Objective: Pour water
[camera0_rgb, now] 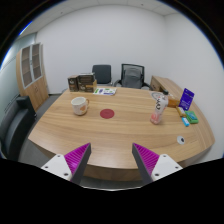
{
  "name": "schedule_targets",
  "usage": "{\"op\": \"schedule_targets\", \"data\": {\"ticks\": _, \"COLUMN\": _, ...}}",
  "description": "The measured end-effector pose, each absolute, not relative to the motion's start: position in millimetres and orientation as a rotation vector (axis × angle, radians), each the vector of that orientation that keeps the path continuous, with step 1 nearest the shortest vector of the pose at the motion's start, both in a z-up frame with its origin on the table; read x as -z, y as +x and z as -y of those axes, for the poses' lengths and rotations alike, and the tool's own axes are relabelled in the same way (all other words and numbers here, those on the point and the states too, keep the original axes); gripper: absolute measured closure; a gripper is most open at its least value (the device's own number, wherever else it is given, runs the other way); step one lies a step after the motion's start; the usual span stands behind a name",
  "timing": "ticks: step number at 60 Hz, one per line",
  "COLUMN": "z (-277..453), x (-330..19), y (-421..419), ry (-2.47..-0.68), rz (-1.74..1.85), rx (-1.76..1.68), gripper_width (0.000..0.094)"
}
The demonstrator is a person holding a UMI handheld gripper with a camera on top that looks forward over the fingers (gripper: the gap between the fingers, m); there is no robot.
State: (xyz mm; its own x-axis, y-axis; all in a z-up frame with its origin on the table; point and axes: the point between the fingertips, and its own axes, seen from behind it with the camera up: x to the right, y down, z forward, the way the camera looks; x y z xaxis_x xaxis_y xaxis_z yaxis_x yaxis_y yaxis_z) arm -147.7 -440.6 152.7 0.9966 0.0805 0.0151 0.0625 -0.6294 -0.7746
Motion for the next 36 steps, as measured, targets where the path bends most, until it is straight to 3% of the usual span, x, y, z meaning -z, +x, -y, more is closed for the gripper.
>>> {"op": "schedule_targets", "data": {"ticks": 20, "z": 305, "x": -107, "y": 47, "ry": -2.150, "rz": -0.024, "rx": 0.072, "gripper_width": 0.0075}}
{"op": "schedule_targets", "data": {"ticks": 36, "z": 179, "x": -69, "y": 98, "ry": -2.060, "rz": -0.033, "rx": 0.019, "gripper_width": 0.0109}}
